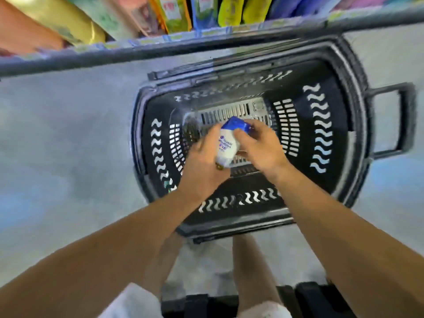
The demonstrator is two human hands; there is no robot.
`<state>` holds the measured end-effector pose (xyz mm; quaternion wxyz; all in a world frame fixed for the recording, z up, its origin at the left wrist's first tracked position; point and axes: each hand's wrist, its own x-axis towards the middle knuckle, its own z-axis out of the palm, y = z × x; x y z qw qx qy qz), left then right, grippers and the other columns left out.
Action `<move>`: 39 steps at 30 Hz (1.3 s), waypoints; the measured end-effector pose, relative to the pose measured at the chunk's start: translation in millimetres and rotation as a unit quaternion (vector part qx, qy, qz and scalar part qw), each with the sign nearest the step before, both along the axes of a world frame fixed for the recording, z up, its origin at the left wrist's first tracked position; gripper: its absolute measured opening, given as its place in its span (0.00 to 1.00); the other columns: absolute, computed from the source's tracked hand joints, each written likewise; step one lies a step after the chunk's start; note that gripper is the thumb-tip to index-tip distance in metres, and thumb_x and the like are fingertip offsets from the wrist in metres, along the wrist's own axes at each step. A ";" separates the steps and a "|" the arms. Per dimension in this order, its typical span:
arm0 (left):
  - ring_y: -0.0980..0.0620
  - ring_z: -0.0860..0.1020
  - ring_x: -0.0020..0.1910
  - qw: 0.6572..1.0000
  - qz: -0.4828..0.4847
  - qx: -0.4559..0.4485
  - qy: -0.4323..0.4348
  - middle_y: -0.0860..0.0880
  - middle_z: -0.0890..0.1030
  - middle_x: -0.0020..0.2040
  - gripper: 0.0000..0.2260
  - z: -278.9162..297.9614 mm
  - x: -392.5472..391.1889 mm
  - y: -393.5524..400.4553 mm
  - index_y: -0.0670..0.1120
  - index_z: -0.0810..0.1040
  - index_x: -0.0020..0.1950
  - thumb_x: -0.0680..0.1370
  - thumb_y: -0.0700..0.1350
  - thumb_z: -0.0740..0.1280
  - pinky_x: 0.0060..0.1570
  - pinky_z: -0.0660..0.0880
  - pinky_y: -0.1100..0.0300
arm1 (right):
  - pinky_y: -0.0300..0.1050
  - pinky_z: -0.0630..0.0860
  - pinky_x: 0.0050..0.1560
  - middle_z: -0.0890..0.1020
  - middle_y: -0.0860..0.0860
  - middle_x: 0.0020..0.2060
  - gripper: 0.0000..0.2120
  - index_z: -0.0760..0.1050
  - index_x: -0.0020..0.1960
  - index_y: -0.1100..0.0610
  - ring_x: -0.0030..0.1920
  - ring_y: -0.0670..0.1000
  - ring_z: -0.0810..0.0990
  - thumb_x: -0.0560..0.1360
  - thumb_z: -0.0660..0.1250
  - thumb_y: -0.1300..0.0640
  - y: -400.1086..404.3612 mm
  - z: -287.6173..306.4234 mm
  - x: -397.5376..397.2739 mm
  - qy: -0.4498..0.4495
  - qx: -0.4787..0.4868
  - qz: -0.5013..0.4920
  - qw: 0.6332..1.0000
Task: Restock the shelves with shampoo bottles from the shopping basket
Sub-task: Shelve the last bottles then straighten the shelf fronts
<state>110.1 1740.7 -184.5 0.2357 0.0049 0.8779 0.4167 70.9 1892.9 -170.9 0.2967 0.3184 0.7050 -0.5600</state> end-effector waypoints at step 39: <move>0.52 0.80 0.59 0.889 0.198 0.323 0.258 0.52 0.82 0.59 0.29 661.9 63.1 -460.6 0.60 0.72 0.65 0.68 0.39 0.71 0.56 0.77 0.58 | 0.46 0.74 0.63 0.78 0.46 0.62 0.23 0.72 0.68 0.51 0.59 0.45 0.77 0.74 0.71 0.54 -408.4 718.4 41.0 0.562 0.094 0.282 0.772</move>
